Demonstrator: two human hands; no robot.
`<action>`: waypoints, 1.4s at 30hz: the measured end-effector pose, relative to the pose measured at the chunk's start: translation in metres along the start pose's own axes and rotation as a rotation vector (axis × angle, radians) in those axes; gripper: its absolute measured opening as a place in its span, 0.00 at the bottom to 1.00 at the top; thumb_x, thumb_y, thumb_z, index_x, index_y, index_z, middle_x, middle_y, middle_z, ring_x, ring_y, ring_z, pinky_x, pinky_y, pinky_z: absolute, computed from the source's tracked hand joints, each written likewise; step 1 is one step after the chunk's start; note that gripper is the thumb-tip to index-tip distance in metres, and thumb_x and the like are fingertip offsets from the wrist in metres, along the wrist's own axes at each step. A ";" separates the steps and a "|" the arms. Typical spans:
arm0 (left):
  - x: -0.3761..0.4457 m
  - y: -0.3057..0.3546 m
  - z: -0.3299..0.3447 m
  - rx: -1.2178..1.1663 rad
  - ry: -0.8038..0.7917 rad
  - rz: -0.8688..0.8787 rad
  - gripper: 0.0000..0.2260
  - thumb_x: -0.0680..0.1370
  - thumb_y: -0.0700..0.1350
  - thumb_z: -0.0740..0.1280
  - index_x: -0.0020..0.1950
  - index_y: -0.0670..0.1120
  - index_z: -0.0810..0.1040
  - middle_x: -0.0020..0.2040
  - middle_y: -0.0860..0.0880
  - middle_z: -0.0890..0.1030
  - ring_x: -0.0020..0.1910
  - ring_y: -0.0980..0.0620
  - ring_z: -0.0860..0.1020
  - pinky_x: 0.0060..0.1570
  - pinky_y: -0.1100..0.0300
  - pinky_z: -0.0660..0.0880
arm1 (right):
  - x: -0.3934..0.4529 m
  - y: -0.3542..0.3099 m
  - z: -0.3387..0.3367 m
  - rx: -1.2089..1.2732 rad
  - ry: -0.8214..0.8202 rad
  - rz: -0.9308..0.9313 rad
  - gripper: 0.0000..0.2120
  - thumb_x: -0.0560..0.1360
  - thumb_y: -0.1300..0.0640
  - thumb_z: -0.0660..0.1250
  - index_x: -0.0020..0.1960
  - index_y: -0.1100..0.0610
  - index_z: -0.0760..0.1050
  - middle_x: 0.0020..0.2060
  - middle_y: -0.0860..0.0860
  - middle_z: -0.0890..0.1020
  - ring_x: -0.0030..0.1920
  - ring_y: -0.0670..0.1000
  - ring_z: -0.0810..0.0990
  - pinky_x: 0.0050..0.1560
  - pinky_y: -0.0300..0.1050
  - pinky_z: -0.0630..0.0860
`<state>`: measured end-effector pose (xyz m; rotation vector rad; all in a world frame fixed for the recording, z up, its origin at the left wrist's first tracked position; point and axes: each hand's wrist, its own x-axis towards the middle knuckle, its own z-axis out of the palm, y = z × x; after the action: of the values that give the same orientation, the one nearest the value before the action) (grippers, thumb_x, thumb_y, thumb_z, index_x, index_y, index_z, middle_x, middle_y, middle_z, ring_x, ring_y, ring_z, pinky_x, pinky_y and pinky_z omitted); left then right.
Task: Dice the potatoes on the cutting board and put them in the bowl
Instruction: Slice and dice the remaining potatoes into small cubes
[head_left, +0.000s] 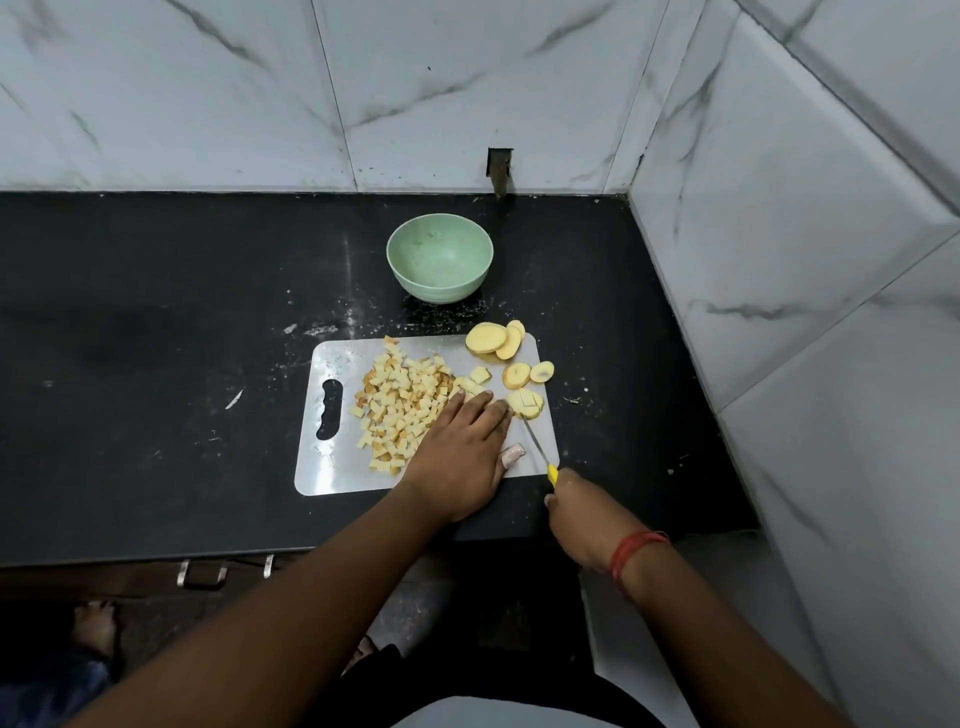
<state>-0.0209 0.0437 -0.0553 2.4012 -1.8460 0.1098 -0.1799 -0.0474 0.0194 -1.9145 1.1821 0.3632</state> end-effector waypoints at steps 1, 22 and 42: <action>0.000 0.000 0.000 0.006 -0.002 -0.001 0.29 0.85 0.58 0.48 0.75 0.41 0.74 0.73 0.45 0.75 0.75 0.42 0.69 0.78 0.43 0.62 | 0.000 0.004 -0.003 -0.055 -0.003 0.001 0.12 0.82 0.59 0.54 0.63 0.62 0.68 0.38 0.48 0.68 0.32 0.43 0.62 0.33 0.35 0.61; 0.027 0.010 -0.008 0.044 0.135 0.096 0.25 0.86 0.58 0.49 0.52 0.44 0.80 0.58 0.44 0.79 0.60 0.42 0.76 0.77 0.40 0.59 | 0.021 0.022 -0.054 0.310 -0.018 -0.072 0.10 0.81 0.50 0.56 0.48 0.57 0.65 0.35 0.58 0.69 0.21 0.52 0.65 0.25 0.43 0.63; 0.036 0.019 -0.007 0.012 0.091 0.053 0.25 0.84 0.59 0.52 0.69 0.46 0.79 0.53 0.47 0.78 0.57 0.43 0.76 0.75 0.33 0.60 | 0.039 0.012 -0.059 0.388 -0.037 -0.097 0.08 0.81 0.52 0.58 0.47 0.55 0.66 0.33 0.53 0.68 0.23 0.47 0.64 0.23 0.38 0.61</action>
<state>-0.0304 0.0056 -0.0428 2.3142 -1.8743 0.2320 -0.1798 -0.1186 0.0251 -1.6111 1.0441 0.1059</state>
